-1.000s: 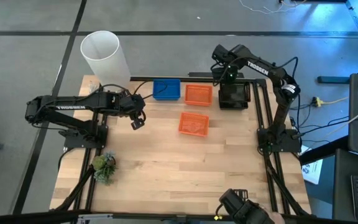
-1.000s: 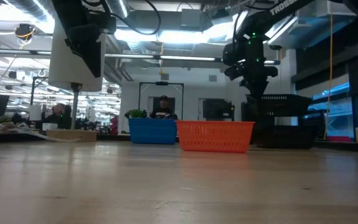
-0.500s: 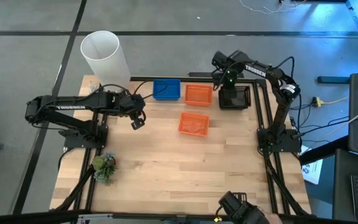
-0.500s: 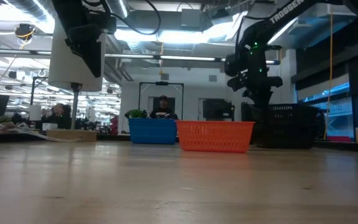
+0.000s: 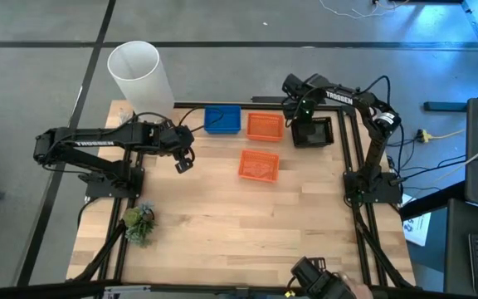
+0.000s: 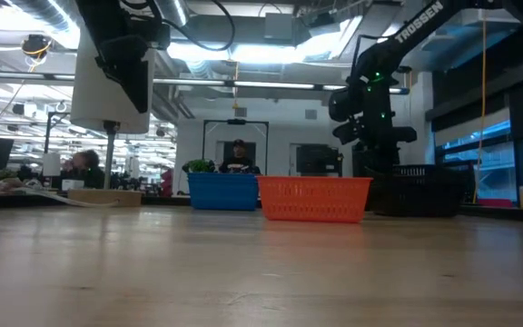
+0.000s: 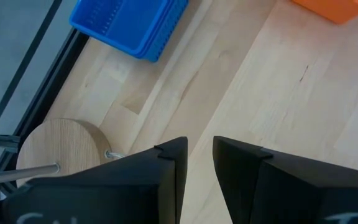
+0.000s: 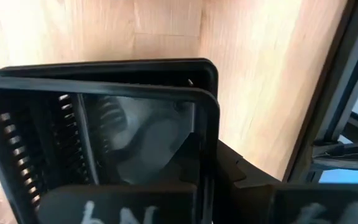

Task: Stack baskets by color
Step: Stack the black bin on top of the stacked black bins

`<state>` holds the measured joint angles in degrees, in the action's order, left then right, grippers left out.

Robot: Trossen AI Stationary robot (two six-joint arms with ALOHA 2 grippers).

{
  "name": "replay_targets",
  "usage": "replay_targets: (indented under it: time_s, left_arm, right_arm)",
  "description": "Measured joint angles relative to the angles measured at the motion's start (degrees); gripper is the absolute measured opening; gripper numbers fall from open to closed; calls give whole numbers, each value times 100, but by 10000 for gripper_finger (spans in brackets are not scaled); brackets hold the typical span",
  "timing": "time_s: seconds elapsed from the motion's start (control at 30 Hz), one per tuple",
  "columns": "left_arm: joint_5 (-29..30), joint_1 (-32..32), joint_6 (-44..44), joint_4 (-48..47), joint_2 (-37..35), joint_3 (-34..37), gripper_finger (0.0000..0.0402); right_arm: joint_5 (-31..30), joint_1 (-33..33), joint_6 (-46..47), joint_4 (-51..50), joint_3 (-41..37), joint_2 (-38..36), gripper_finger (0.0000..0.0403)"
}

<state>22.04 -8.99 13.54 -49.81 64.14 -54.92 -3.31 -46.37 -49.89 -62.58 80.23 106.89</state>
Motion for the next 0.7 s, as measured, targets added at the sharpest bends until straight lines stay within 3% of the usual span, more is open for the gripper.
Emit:
replay_targets:
  time_s: [0.57, 0.7]
  left_arm:
    - [0, 0, 0, 63, 0, 0, 69]
    - [0, 0, 0, 117, 0, 0, 69]
  right_arm:
    - [-11, 0, 117, 207, -5, -2, 12]
    - [-22, -2, 343, 394, -5, -2, 40]
